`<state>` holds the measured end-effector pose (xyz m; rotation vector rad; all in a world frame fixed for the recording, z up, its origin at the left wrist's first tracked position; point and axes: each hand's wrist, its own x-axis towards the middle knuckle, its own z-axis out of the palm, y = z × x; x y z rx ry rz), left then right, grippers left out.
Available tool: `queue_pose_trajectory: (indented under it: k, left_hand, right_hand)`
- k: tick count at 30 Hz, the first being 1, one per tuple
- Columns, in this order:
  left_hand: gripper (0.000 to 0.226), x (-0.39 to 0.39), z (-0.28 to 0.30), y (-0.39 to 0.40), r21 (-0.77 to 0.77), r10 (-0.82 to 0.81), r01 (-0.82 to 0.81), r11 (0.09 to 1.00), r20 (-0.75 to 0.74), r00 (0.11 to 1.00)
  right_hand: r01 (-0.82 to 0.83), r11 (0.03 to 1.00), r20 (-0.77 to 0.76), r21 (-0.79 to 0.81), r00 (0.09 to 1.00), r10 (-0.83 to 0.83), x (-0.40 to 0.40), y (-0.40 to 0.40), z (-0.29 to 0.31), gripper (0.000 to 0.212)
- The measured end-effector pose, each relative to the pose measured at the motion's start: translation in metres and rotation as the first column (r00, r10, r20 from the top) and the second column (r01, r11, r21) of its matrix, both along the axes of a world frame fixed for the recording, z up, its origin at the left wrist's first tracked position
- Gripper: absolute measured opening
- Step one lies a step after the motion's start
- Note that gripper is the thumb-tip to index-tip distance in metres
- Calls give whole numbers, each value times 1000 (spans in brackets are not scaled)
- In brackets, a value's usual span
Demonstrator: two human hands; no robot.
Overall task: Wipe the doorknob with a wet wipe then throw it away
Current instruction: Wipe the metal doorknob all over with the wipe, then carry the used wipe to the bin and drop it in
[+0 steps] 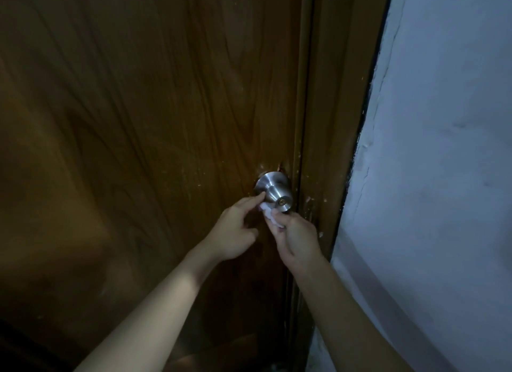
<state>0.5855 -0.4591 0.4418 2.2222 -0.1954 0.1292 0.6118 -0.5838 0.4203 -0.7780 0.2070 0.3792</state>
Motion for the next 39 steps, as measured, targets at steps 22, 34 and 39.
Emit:
queue_pose_trajectory:
  k: [22, 34, 39]
  left_hand:
    - [13, -63, -4, -25, -471, 115, -105, 876, -7, 993]
    - [16, -149, -31, -35, -221, 146, -189, 957, -197, 969]
    - [15, -204, -41, -59, -225, 52, -100, 969, -208, 977]
  right_hand:
    - [-166, 933, 175, -319, 957, 230, -69, -37, -11, 21]
    - [40, 736, 248, -675, 953, 175, -153, -71, -17, 10]
    - [98, 771, 249, -629, 965, 81, -214, -98, -30, 9]
